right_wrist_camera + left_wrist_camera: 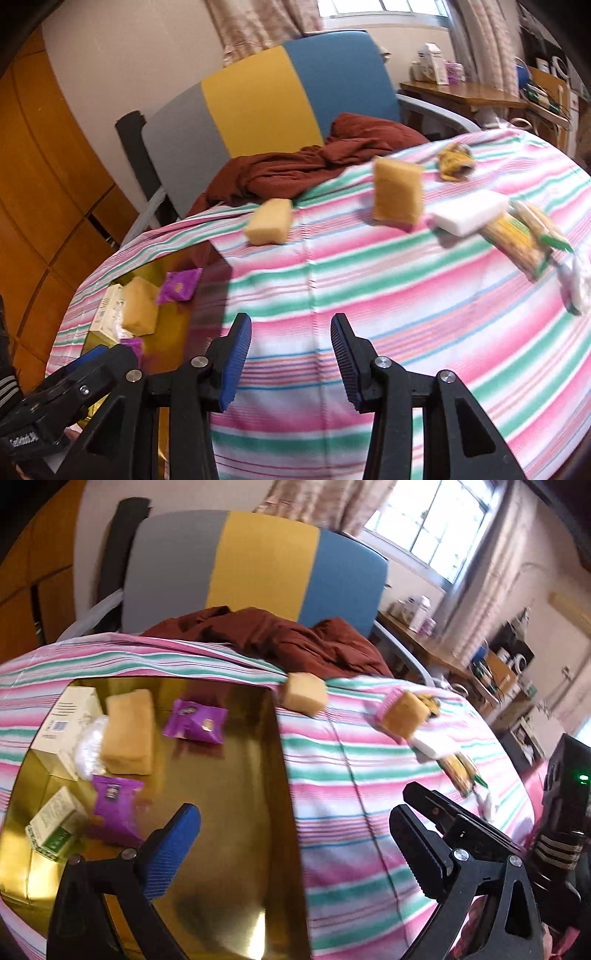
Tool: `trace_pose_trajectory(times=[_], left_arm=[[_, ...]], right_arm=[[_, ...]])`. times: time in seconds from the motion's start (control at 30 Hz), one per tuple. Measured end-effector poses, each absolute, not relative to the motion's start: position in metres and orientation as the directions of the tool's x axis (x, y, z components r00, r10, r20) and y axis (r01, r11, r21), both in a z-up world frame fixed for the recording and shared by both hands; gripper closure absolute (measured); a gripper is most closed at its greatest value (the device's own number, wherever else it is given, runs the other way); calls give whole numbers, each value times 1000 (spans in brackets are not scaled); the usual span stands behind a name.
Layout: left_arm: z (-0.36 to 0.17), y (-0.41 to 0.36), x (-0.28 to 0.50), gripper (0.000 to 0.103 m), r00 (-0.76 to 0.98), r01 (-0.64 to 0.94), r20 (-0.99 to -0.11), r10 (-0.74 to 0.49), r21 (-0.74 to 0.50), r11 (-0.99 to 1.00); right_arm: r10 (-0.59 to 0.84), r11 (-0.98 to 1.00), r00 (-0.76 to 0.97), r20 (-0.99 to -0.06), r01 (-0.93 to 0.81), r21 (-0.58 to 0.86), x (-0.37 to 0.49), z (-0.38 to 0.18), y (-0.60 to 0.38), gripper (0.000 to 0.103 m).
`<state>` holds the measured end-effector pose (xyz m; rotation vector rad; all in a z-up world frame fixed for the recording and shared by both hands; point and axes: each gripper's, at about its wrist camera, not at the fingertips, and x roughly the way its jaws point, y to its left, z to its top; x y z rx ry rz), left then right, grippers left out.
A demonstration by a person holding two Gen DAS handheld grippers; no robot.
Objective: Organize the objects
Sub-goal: 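Move the right tool to the clear plastic bundle while the left tool approaches the white foam block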
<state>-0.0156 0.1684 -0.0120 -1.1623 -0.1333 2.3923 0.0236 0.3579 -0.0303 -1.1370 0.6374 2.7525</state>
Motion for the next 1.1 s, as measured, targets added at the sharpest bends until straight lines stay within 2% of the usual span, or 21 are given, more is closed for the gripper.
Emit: trace_pose_trajectory(times=[0.23, 0.43, 0.57, 0.63, 0.8, 1.1], left_arm=[[-19, 217, 10, 0, -468, -483, -740, 484, -244, -841], [-30, 249, 28, 0, -408, -545, -762, 502, -238, -804], [-33, 264, 36, 0, -392, -579, -776, 494, -209, -788], [-34, 268, 37, 0, -390, -584, -776, 495, -208, -785], [-38, 278, 38, 0, -377, -590, -789, 485, -199, -782], [-43, 307, 35, 0, -373, -619, -801, 469, -162, -768]], right_arm=[[21, -875, -706, -708, -355, 328, 63, -49, 410, 58], [168, -803, -661, -732, -522, 287, 99, -61, 475, 57], [310, -737, -633, -710, -632, 241, 122, -56, 518, 49], [351, -699, -608, -712, -676, 233, 128, -57, 540, 48], [377, -646, -573, -728, -726, 237, 129, -68, 586, 48], [292, -666, -629, -720, -674, 319, 112, -84, 605, 48]])
